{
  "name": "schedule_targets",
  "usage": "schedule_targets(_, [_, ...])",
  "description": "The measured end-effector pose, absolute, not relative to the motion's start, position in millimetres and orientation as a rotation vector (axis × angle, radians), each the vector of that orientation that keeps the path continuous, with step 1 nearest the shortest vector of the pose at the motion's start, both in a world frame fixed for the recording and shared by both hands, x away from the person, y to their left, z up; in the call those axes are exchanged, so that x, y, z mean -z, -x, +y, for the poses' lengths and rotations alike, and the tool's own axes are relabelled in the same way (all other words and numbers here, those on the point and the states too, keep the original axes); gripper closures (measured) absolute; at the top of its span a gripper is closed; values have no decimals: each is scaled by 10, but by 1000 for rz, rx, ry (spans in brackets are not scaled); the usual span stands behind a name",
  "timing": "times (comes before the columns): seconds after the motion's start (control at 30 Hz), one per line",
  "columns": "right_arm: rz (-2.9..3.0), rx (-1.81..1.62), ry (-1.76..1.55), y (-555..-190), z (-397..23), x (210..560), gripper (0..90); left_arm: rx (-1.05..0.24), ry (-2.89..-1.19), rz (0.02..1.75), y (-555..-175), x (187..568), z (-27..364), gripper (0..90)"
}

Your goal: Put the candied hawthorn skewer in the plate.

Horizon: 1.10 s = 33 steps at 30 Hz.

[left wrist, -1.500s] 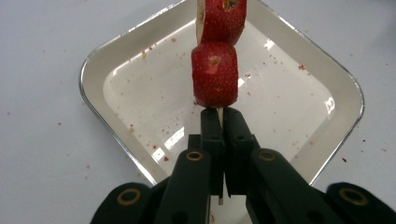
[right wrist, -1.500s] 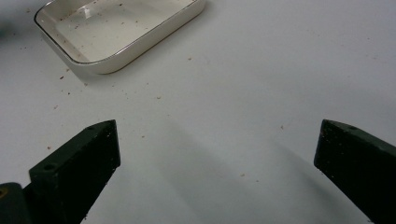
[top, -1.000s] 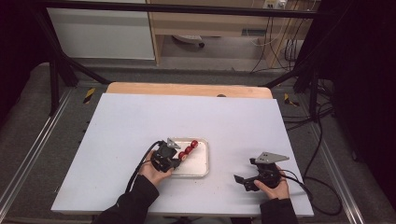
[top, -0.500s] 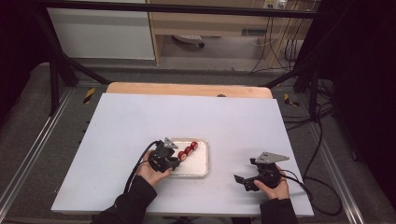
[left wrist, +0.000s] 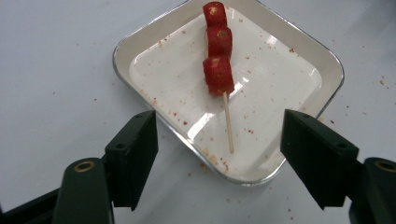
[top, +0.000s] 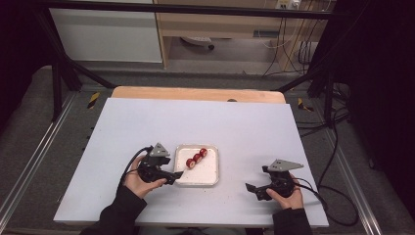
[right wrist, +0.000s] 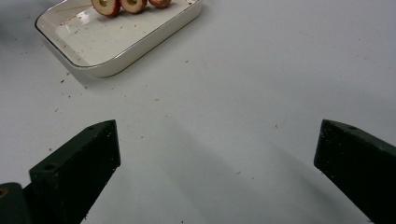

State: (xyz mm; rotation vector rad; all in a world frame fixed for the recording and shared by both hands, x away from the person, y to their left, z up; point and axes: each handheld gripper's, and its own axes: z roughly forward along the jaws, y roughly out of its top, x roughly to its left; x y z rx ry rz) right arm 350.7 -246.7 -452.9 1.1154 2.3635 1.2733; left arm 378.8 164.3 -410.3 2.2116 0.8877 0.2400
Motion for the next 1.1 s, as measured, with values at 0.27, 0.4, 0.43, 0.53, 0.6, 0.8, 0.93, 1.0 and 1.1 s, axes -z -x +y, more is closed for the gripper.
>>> schedule_targets(0.27, [2354, -1277, -1126, -3504, -2476, 4524, 9, -244, -2160, 897, -3694, 4126, 2014, 130])
schedule_targets(0.4, [2349, -1280, -1132, -3504, -2479, 4521, 7, -294, -2137, 930, -3640, 4166, 2204, 129])
schedule_targets(0.43, [2349, -1280, -1129, -3504, -2480, 4521, 7, -297, -2128, 932, -3627, 4182, 2254, 129])
schedule_targets(0.53, [2349, -1280, -1133, -3504, -2480, 4521, 6, -295, -2095, 947, -3585, 4238, 2392, 126])
schedule_targets(0.6, [2349, -1275, -1131, -3505, -2482, 4523, 6, -293, -2088, 952, -3558, 4289, 2478, 126])
schedule_targets(0.8, [2353, -1271, -1130, -3504, -2481, 4527, 6, -297, -2076, 991, -3500, 4445, 2672, 129])
schedule_targets(0.93, [2354, -1269, -1131, -3502, -2481, 4528, 6, -301, -2045, 1018, -3475, 4490, 2782, 129])
schedule_targets(1.0, [2358, -1266, -1128, -3502, -2481, 4533, 6, -308, -2040, 1023, -3465, 4497, 2820, 129])
schedule_targets(1.1, [2360, -1264, -1126, -3500, -2481, 4533, 6, -320, -2041, 1021, -3440, 4514, 2866, 129])
